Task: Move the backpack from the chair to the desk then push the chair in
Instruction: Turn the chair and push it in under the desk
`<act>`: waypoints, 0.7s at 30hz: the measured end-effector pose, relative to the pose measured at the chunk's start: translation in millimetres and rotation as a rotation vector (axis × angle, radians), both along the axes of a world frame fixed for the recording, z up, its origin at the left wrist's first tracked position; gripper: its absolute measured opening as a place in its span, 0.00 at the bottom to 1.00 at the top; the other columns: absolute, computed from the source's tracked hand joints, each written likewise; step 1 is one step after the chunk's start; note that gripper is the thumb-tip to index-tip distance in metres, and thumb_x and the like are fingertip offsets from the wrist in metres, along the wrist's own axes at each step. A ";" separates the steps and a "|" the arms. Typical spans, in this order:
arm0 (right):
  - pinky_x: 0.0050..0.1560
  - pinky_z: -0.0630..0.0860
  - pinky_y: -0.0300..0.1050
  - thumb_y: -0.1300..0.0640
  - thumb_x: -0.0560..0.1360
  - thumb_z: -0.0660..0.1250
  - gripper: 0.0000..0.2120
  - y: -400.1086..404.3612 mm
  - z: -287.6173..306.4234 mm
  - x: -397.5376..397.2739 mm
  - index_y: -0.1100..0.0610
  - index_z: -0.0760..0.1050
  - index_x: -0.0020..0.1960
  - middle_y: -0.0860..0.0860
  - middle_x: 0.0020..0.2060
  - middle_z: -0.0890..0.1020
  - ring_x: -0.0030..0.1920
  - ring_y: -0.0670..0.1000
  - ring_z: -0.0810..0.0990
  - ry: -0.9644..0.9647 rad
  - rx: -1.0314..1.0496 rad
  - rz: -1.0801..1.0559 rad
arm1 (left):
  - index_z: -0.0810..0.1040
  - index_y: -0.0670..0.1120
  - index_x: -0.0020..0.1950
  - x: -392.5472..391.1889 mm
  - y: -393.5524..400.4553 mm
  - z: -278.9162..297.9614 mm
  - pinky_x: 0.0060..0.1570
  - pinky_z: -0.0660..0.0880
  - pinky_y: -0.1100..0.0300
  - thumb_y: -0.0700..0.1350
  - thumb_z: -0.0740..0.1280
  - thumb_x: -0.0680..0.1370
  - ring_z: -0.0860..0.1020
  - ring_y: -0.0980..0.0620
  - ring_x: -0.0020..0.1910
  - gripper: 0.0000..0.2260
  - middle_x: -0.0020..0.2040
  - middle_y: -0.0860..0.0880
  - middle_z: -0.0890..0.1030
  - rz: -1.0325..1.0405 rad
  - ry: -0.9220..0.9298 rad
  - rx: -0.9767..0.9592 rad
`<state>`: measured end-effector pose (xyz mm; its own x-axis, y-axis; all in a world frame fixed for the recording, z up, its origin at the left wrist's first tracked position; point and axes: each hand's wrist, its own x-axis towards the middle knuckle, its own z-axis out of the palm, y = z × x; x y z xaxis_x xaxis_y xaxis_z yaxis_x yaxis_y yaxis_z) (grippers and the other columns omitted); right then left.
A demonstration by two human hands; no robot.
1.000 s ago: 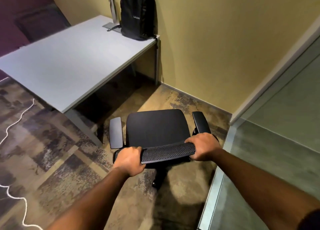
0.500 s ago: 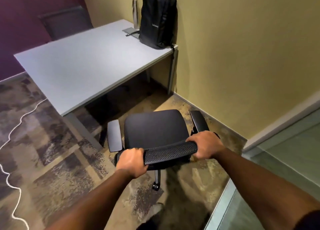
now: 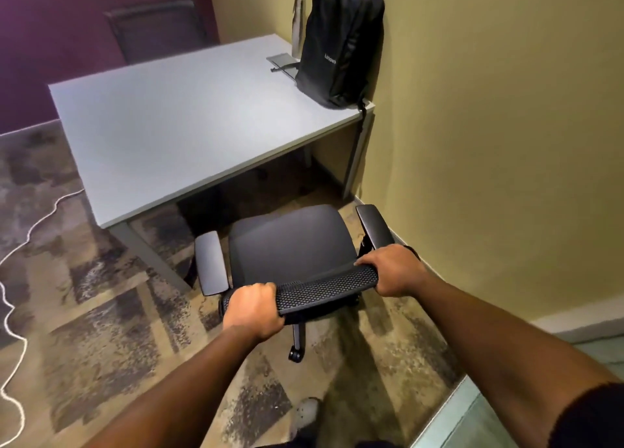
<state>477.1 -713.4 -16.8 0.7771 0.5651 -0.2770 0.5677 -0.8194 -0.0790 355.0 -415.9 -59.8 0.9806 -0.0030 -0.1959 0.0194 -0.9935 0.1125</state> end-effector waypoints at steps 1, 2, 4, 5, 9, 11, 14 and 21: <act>0.60 0.78 0.48 0.49 0.64 0.68 0.31 -1.8 -0.2 12.0 0.40 0.78 0.68 0.42 0.58 0.86 0.57 0.50 0.83 -0.006 -0.002 0.024 | 0.77 0.52 0.49 7.6 -2.7 0.3 0.45 0.79 0.52 0.60 0.65 0.66 0.83 0.43 0.46 0.17 0.47 0.49 0.84 0.019 0.006 0.005; 0.60 0.78 0.47 0.49 0.64 0.68 0.31 -4.0 -1.1 22.9 0.41 0.78 0.67 0.42 0.58 0.85 0.57 0.50 0.83 -0.013 -0.002 0.046 | 0.76 0.52 0.49 14.3 -5.6 -0.3 0.45 0.78 0.52 0.59 0.65 0.66 0.83 0.43 0.46 0.17 0.47 0.49 0.84 0.035 0.010 0.012; 0.59 0.79 0.47 0.48 0.63 0.69 0.31 -9.6 -2.9 46.0 0.40 0.78 0.67 0.41 0.58 0.85 0.57 0.49 0.83 -0.022 0.002 0.086 | 0.76 0.52 0.50 28.6 -13.5 -0.6 0.45 0.78 0.52 0.59 0.65 0.66 0.82 0.44 0.47 0.17 0.48 0.49 0.84 0.073 0.022 0.012; 0.58 0.79 0.47 0.48 0.63 0.69 0.31 -11.6 -3.4 56.6 0.40 0.78 0.67 0.41 0.58 0.85 0.57 0.49 0.83 -0.026 0.007 0.098 | 0.77 0.52 0.50 34.9 -16.7 -0.2 0.45 0.78 0.52 0.58 0.65 0.66 0.82 0.44 0.47 0.17 0.48 0.49 0.84 0.091 0.029 0.002; 0.54 0.80 0.46 0.47 0.63 0.68 0.30 -24.7 -2.4 110.2 0.39 0.78 0.66 0.41 0.54 0.86 0.54 0.49 0.83 -0.034 0.030 0.178 | 0.77 0.53 0.54 66.0 -39.6 2.5 0.47 0.77 0.53 0.57 0.65 0.66 0.81 0.46 0.49 0.18 0.50 0.51 0.84 0.191 0.028 0.001; 0.53 0.80 0.46 0.48 0.63 0.67 0.30 -30.1 0.4 136.6 0.40 0.78 0.66 0.42 0.54 0.86 0.54 0.50 0.83 -0.023 0.038 0.219 | 0.77 0.54 0.55 80.6 -52.6 3.6 0.48 0.77 0.53 0.58 0.64 0.67 0.81 0.47 0.50 0.19 0.51 0.52 0.83 0.235 0.021 0.002; 0.55 0.79 0.47 0.50 0.66 0.68 0.29 -37.9 2.7 176.1 0.41 0.77 0.67 0.43 0.57 0.85 0.57 0.51 0.83 -0.012 0.023 0.300 | 0.76 0.56 0.56 105.2 -71.9 4.3 0.48 0.77 0.53 0.59 0.64 0.66 0.81 0.49 0.51 0.20 0.52 0.54 0.83 0.290 0.017 -0.005; 0.59 0.78 0.47 0.49 0.67 0.67 0.30 -33.5 2.1 254.0 0.42 0.73 0.70 0.43 0.60 0.83 0.60 0.50 0.81 -0.030 -0.006 0.441 | 0.76 0.58 0.59 159.3 -85.1 8.5 0.45 0.77 0.54 0.60 0.63 0.66 0.81 0.50 0.51 0.22 0.52 0.55 0.83 0.370 0.031 -0.027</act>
